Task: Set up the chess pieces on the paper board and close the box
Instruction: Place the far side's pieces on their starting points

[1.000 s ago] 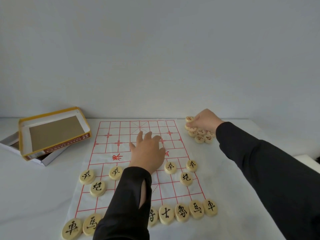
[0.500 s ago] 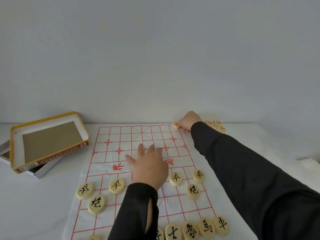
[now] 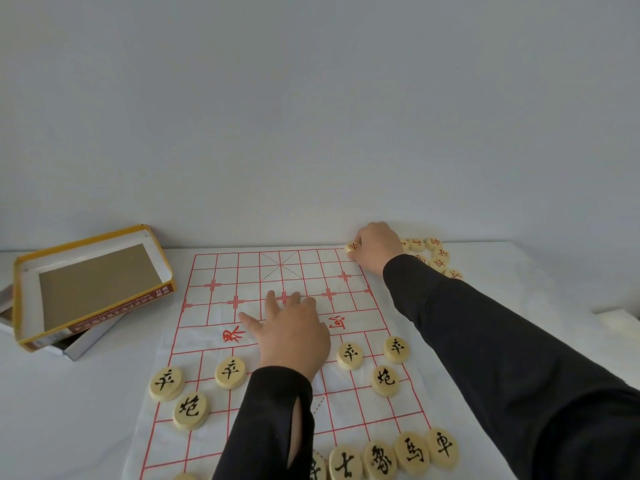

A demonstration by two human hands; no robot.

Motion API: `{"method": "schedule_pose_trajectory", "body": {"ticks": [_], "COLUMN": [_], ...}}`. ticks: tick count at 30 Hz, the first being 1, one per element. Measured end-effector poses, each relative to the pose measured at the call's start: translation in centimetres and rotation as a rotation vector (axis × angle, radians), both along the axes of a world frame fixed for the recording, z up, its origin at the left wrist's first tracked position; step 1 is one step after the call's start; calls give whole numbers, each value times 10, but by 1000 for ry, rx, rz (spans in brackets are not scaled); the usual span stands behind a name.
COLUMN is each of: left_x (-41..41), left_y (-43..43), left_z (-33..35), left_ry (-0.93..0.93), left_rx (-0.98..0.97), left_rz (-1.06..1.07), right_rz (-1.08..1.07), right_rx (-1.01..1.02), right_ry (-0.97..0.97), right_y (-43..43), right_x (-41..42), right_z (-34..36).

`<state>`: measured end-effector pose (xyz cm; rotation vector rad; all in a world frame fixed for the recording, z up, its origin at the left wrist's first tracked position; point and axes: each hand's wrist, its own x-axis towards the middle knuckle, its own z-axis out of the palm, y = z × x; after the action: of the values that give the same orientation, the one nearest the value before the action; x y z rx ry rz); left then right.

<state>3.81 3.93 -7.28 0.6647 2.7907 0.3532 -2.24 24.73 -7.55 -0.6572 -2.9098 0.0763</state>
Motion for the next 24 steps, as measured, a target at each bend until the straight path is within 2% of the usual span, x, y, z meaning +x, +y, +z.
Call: {"method": "schedule_pose_trajectory", "body": {"ticks": [14,21,24], "left_x": [-4,2,5], "left_y": [-3,-1,3], "left_z": [0,5,7], "left_ry": [-40,-17,-6], "left_rx": [53,132,150], "left_rz": [3,-22,-33], "right_rz": [26,-9,-24], "right_rx": [62,-125,-212], "right_ry": [22,198,143], "right_y": [0,28,37], "right_x": [7,39,54], "right_z": [3,35,36]}}
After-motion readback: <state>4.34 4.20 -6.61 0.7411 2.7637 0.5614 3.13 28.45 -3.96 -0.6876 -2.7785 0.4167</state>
